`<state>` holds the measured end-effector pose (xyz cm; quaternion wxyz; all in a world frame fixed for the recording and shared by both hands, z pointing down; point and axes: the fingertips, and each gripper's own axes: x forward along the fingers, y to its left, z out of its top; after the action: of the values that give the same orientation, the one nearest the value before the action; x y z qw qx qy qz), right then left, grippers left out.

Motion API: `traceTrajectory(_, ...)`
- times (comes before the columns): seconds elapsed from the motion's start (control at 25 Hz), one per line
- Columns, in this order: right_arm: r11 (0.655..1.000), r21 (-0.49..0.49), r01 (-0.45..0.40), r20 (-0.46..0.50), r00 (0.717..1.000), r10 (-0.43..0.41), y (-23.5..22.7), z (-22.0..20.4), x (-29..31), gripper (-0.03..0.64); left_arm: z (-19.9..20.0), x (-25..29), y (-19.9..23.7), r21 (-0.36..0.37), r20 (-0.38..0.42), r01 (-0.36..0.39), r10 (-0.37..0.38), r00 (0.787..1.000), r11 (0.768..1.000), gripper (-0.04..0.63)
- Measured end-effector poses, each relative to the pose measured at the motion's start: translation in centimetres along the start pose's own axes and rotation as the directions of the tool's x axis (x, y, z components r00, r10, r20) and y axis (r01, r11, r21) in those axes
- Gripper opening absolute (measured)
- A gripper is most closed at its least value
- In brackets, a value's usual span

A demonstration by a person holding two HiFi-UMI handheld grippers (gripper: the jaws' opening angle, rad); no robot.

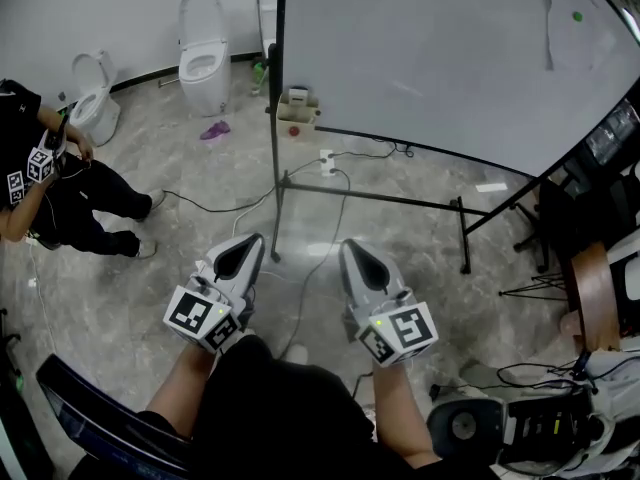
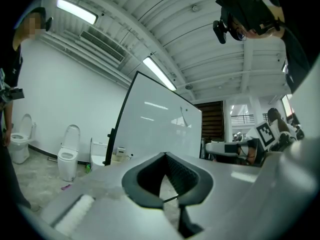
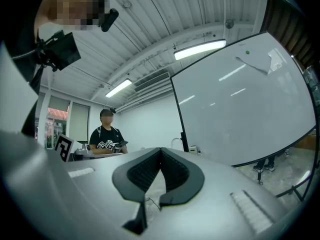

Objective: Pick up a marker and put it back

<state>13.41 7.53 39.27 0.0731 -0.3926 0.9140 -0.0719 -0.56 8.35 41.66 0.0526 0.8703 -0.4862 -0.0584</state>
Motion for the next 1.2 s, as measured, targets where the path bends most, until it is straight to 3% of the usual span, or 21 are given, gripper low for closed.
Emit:
traceTrajectory(0.32,0.999,0.036,0.008,-0.009,1.000,-0.008,-2.6,0.0,0.3,0.009,-0.4,1.1,0.2,0.005,-0.024,-0.023,0.023,0.999,1.000,0.008)
traceTrajectory(0.6,0.999,0.036,0.006,0.004,1.000,-0.006,-1.3,1.4,0.6,0.009,1.1,1.1,0.5,0.006,-0.025,-0.012,0.012,1.000,1.000,0.008)
traceTrajectory(0.88,1.000,0.003,0.029,0.013,0.999,-0.029,-2.3,1.1,5.2,0.009,0.8,3.8,4.7,0.003,-0.017,0.018,-0.018,1.000,1.000,0.008)
traceTrajectory(1.2,0.993,-0.019,0.115,0.023,0.993,-0.114,-3.6,1.5,10.0,0.009,1.6,6.7,10.3,-0.035,-0.018,0.084,-0.085,0.996,0.996,0.008)
